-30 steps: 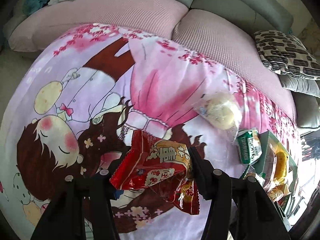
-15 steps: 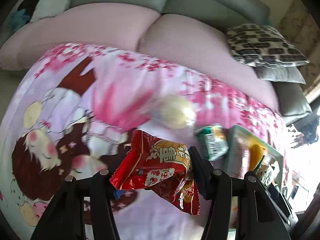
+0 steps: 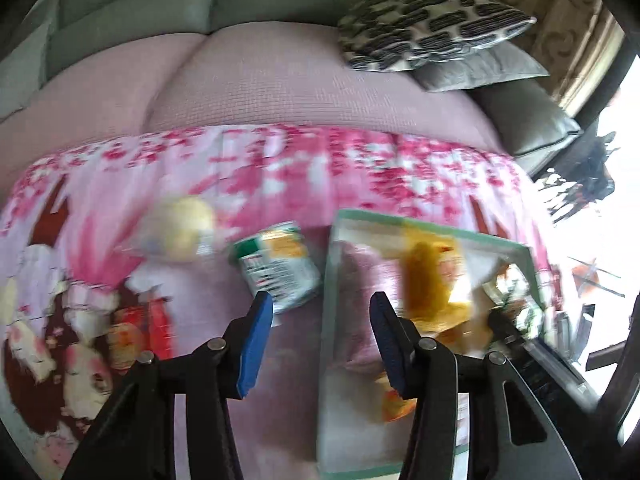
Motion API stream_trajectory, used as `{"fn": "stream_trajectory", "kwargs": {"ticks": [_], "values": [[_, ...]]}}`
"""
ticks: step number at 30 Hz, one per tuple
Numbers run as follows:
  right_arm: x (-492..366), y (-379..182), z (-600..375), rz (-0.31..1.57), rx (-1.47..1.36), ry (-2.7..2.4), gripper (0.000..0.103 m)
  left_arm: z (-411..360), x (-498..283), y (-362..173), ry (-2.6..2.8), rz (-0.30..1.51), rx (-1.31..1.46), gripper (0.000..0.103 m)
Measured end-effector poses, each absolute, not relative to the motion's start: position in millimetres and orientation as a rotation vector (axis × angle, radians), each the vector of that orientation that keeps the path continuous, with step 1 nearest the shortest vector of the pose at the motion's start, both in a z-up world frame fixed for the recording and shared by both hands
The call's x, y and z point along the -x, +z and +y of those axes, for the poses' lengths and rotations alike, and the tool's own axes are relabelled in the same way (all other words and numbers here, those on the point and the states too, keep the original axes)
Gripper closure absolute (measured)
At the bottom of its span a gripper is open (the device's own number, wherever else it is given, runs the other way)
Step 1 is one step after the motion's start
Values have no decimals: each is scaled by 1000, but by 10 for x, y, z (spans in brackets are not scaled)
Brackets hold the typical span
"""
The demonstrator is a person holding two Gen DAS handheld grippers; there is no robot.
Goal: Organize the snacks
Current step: 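Carry the red bag and cookie packet to the tray and open both grippers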
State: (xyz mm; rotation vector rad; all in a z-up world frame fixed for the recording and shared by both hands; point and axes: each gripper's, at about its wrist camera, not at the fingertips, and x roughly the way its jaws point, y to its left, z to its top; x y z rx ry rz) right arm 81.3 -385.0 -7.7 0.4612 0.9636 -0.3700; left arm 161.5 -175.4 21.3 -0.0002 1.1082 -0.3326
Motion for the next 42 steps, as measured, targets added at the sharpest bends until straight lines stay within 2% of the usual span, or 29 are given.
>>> {"fn": "stream_trajectory", "kwargs": {"ticks": [4,6,10,13,16,19,20,21,22,26,29,34,42], "values": [[-806,-115,-3809,977,-468,-346,46,-1219,-1688,345,-178,1053,52,48],[-796,-114,-3785,980,-463,-340,46,-950,-1734,295,-94,1055,64,33],[-766,-124,-3701,994,-445,-317,46,-648,-1809,36,-10,1128,91,30],[-764,-120,-3668,999,-436,-311,46,-574,-1849,-156,-1,1174,84,23],[-773,-111,-3654,1000,-430,-307,46,-594,-1880,-352,-39,1213,121,21],[-772,-118,-3670,1005,-430,-311,45,-665,-1899,-526,-69,1262,153,21],[-770,-120,-3685,1006,-433,-316,45,-695,-1896,-564,-74,1268,146,26],[-767,-123,-3702,1007,-436,-320,45,-725,-1893,-596,-85,1273,148,38],[-768,-125,-3717,1007,-440,-322,45,-742,-1890,-595,-101,1267,167,45],[-758,-133,-3749,1007,-453,-327,45,-850,-1845,-483,-102,1223,130,49],[-760,-150,-3784,1008,-465,-329,45,-948,-1826,-276,-180,1181,170,50],[-755,-182,-3850,1011,-475,-340,45,-1551,-1772,76,-388,1076,99,50],[-691,-182,-3987,1011,-475,-399,44,-2577,-1734,-98,-598,1169,-25,48]]}}
